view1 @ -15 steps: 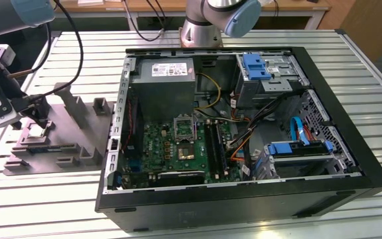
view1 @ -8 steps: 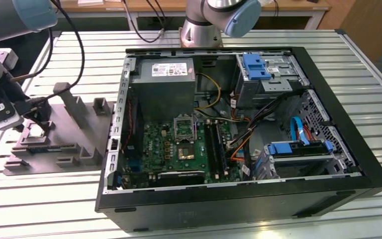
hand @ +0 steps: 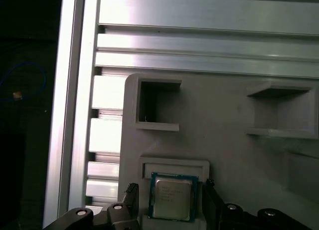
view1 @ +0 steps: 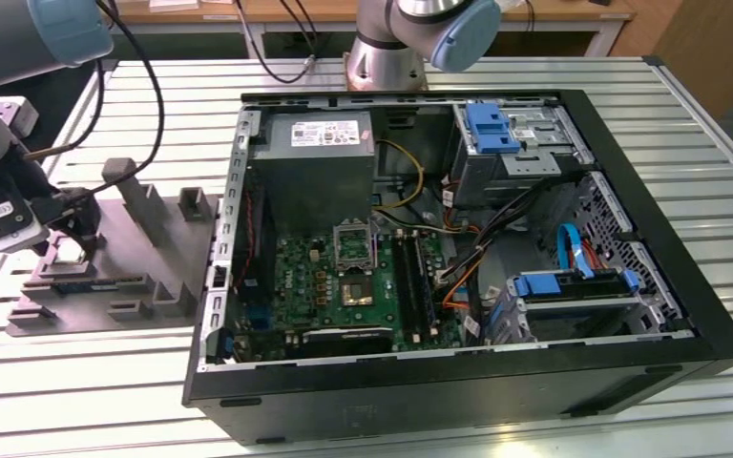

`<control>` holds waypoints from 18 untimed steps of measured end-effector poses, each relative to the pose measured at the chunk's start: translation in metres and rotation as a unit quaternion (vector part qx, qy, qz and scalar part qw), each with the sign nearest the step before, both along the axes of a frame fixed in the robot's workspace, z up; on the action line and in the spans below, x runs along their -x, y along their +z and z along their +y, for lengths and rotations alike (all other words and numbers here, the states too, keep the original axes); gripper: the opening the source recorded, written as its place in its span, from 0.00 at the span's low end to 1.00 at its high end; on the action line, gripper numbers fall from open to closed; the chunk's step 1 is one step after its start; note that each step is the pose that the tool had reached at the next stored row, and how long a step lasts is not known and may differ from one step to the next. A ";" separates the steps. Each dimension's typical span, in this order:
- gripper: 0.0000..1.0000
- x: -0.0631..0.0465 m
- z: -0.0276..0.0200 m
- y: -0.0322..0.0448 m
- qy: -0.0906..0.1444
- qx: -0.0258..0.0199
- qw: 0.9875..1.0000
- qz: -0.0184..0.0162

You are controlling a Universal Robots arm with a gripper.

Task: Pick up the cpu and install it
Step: 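Pick up the cpu and move it towards the insertion slot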

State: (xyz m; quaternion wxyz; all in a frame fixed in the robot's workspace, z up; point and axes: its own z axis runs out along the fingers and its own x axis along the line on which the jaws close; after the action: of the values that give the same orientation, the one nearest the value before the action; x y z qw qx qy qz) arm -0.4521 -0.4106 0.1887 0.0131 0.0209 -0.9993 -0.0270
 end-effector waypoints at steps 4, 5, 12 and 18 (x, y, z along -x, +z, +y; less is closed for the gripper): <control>0.62 0.000 0.0013 -0.0014 0.000 0.000 1.000 0.000; 0.62 0.000 0.0014 -0.0016 0.000 0.000 1.000 0.000; 0.62 0.000 0.0015 -0.0047 -0.006 0.000 1.000 0.000; 0.62 0.000 0.0015 -0.0076 -0.006 0.009 1.000 0.000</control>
State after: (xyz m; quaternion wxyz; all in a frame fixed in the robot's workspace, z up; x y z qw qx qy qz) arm -0.4521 -0.4091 0.1811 0.0129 0.0145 -0.9996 -0.0186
